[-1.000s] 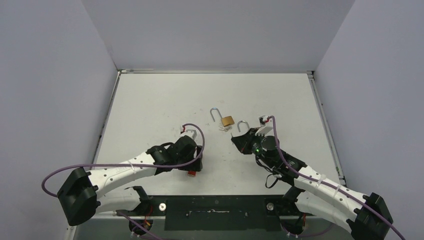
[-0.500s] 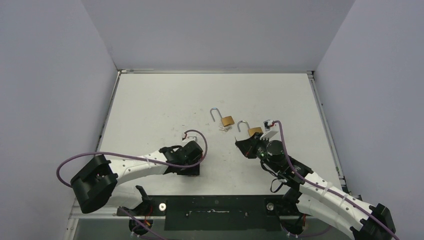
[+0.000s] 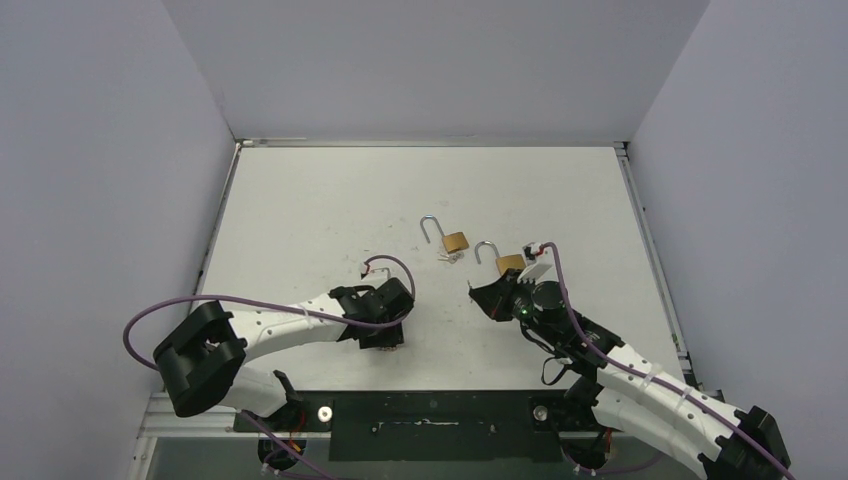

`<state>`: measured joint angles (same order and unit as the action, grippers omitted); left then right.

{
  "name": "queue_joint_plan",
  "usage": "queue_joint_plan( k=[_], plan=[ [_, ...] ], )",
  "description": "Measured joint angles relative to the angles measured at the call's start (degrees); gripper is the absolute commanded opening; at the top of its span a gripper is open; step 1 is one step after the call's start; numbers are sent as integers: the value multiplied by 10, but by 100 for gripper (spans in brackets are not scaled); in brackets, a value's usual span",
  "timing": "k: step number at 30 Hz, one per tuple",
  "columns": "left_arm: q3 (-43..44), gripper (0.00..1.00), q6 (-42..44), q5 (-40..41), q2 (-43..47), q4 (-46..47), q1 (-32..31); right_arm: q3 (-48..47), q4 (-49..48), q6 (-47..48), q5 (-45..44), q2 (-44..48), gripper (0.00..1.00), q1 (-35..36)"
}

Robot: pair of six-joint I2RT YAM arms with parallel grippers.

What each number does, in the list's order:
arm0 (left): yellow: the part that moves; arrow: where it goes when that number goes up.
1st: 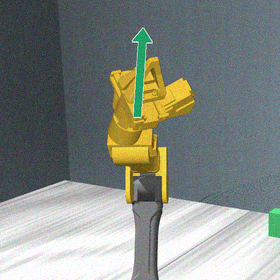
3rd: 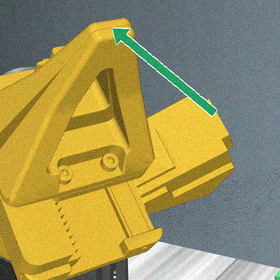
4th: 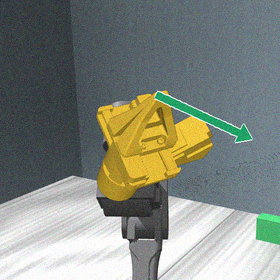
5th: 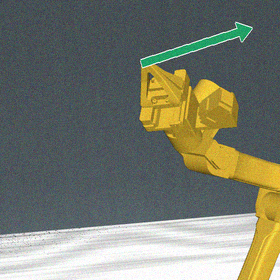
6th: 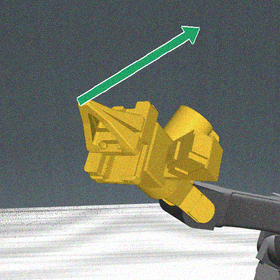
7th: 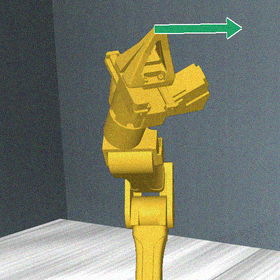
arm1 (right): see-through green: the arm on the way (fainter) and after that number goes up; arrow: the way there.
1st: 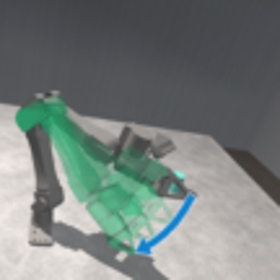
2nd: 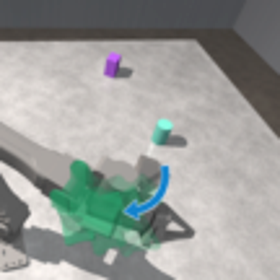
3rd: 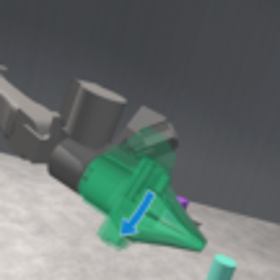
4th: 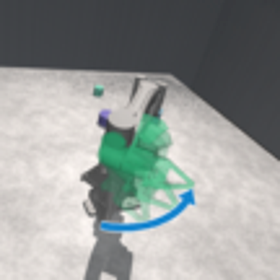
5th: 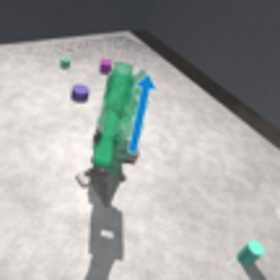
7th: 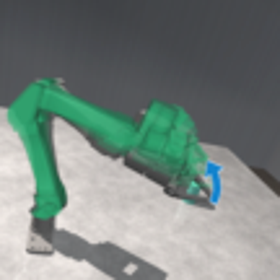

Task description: Unlock with the key

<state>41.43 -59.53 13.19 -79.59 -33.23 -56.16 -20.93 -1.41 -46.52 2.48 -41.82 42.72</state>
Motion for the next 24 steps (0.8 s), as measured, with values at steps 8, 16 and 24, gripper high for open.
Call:
queue_joint_plan(
  k=[8,16,24],
  plan=[
    [15,42,-58,21,-11,-32,-1,17,0,2,14,7,0,-1],
    [34,46,-77,27,-48,-52,-11,30,0,2,20,32,0,-3],
    [62,53,-56,31,-78,-63,-16,39,3,0,21,42,0,-4]
  ],
)
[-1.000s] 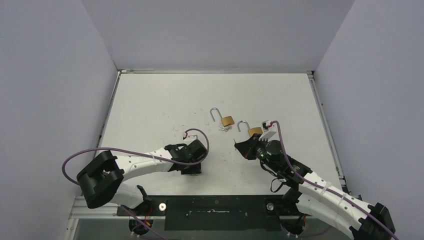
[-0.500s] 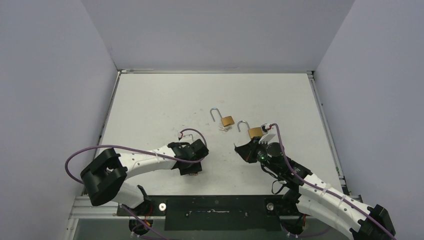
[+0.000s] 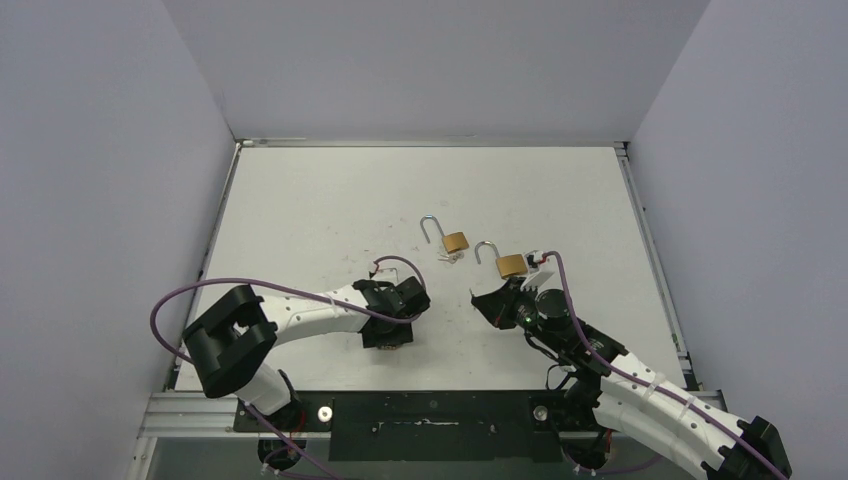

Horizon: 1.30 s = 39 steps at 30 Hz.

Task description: Unlock with the key

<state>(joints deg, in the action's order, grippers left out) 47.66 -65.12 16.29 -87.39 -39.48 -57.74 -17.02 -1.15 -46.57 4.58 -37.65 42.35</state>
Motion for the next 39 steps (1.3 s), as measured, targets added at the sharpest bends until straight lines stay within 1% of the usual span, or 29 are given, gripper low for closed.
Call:
queue_joint_plan(
  k=[6,8,12,13,14,15,21,25,29,32,35,39],
  plan=[
    [32,53,33,13,-33,-12,0,0,0,-2,0,0,0,0],
    [34,47,39,16,-35,-12,0,0,0,-2,0,0,0,0],
    [35,19,41,17,-36,-10,0,0,0,-4,0,0,0,0],
    [35,10,45,17,-37,-10,0,0,0,-5,0,0,0,0],
    [36,4,47,17,-37,-11,0,0,0,-5,0,0,0,0],
    [37,0,48,16,-37,-11,0,0,0,-5,0,0,0,0],
    [39,0,43,8,-36,-14,10,3,-7,-2,14,-2,0,0],
    [45,0,29,-14,-19,-24,46,14,-37,2,49,-17,0,0],
    [62,0,2,-33,30,-27,92,37,-134,-18,111,-72,0,1],
    [63,0,-19,-42,80,-19,110,53,-204,-43,146,-126,0,15],
    [64,0,-33,-53,111,-14,114,52,-256,-58,158,-167,0,42],
    [65,0,-45,-68,115,-12,118,37,-297,-69,158,-216,0,74]
  ],
)
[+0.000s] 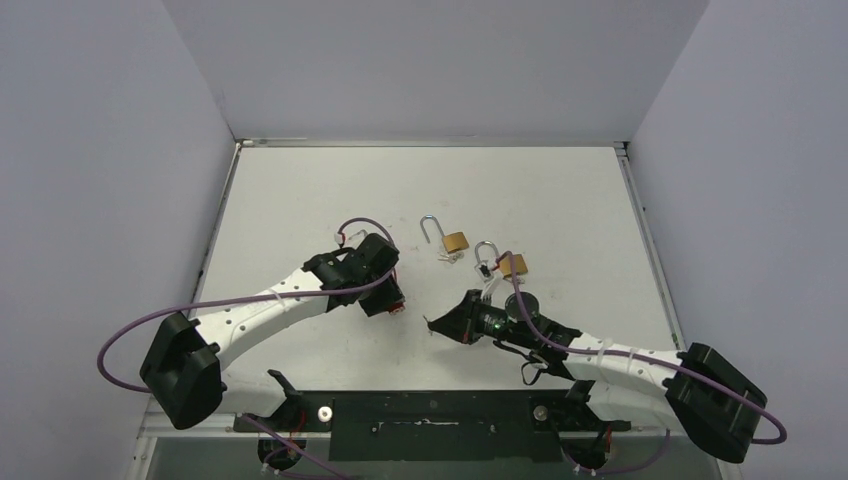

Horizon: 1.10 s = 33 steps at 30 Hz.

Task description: Unlock with the key

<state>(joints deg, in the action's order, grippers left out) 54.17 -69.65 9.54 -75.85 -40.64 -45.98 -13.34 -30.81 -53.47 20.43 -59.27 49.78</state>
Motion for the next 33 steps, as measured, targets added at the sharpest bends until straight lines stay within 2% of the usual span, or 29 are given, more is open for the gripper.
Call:
queue_joint_plan(
  k=[7,21,33],
  plan=[
    [0,0,-20,-29,7,11,9,-52,-21,-2,-16,-63,0,32],
    [-4,0,-35,-60,20,33,16,-100,-23,7,-28,-145,0,35],
    [-16,0,-38,-71,23,46,16,-101,-30,3,-24,-156,0,35]
  ],
)
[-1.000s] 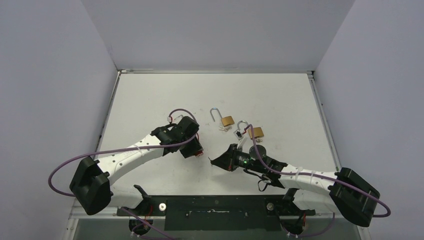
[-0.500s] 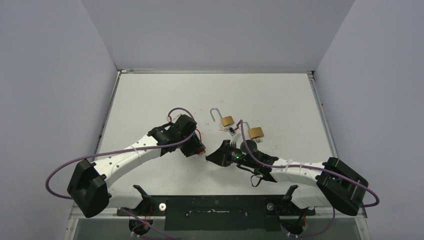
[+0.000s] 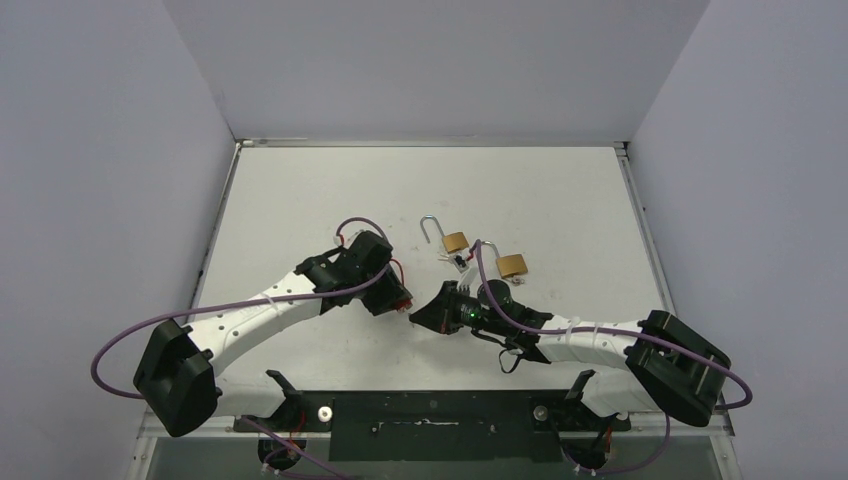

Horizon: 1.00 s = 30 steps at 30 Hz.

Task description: Unlock with the key

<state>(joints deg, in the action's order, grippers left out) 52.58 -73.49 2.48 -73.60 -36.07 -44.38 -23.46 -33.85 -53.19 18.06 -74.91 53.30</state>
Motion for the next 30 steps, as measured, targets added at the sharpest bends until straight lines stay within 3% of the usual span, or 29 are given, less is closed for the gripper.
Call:
queue_joint_plan(
  k=[30],
  plan=[
    [-25,0,3,30,14,35,-1,-25,0,-102,42,-51,0,-31]
  ],
)
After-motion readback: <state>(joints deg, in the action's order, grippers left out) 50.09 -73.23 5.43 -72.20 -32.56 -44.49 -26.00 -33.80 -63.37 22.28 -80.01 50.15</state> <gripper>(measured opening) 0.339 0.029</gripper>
